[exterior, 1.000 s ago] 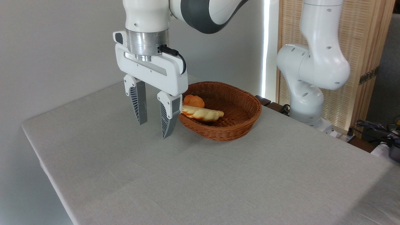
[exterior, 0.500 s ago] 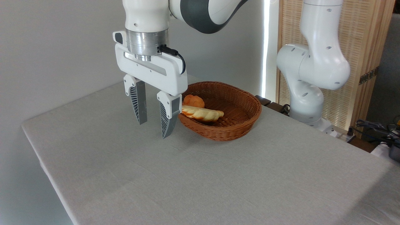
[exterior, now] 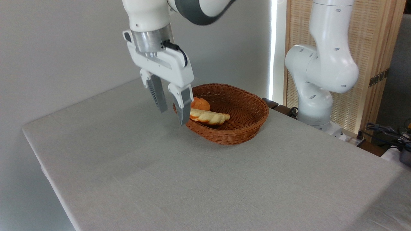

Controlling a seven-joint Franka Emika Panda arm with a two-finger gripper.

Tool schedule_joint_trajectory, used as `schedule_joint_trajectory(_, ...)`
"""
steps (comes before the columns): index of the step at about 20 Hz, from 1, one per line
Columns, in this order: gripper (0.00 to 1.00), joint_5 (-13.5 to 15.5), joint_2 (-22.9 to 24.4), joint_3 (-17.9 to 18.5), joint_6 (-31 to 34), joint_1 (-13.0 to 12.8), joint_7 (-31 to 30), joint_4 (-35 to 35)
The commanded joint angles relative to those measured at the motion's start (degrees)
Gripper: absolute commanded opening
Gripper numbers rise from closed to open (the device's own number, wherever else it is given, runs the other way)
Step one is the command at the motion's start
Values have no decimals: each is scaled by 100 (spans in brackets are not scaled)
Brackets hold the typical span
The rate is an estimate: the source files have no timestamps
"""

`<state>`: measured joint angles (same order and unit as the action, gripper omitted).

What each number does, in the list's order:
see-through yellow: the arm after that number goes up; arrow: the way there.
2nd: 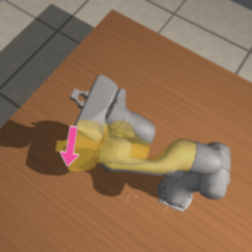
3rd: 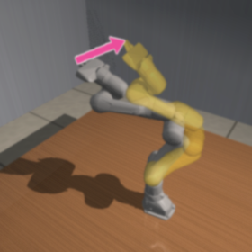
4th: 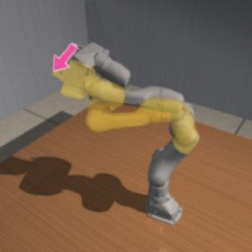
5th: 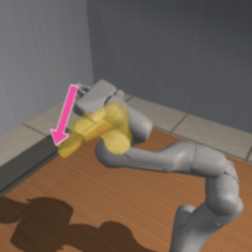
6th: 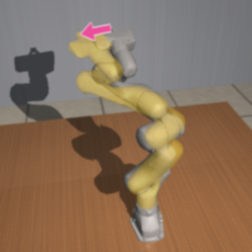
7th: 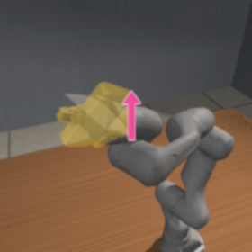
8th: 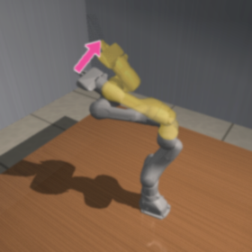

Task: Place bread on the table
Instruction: 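Move the open gripper over the basket and lower it toward the twisted bread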

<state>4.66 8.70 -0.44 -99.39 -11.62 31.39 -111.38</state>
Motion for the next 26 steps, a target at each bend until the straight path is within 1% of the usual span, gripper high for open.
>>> schedule_joint_trajectory(1, 100, 71, 201, 61, 481, -410, 104, -138)
schedule_joint_trajectory(5, 100, 53, 491, 61, 552, -753, 104, -498)
schedule_joint_trajectory(9, 100, -35, 624, 70, 544, -947, 130, -815)
schedule_joint_trajectory(12, 100, -237, 624, 53, 535, -1017, 139, -982)
schedule_joint_trajectory(15, 100, -246, 562, 27, 500, -1044, 139, -1088)
schedule_joint_trajectory(20, 100, -246, 378, -96, 491, -1044, 130, -1088)
schedule_joint_trajectory(25, 100, -246, 167, -123, 447, -1052, 121, -1079)
schedule_joint_trajectory(26, 100, -246, 132, -201, 412, -1044, 121, -1079)
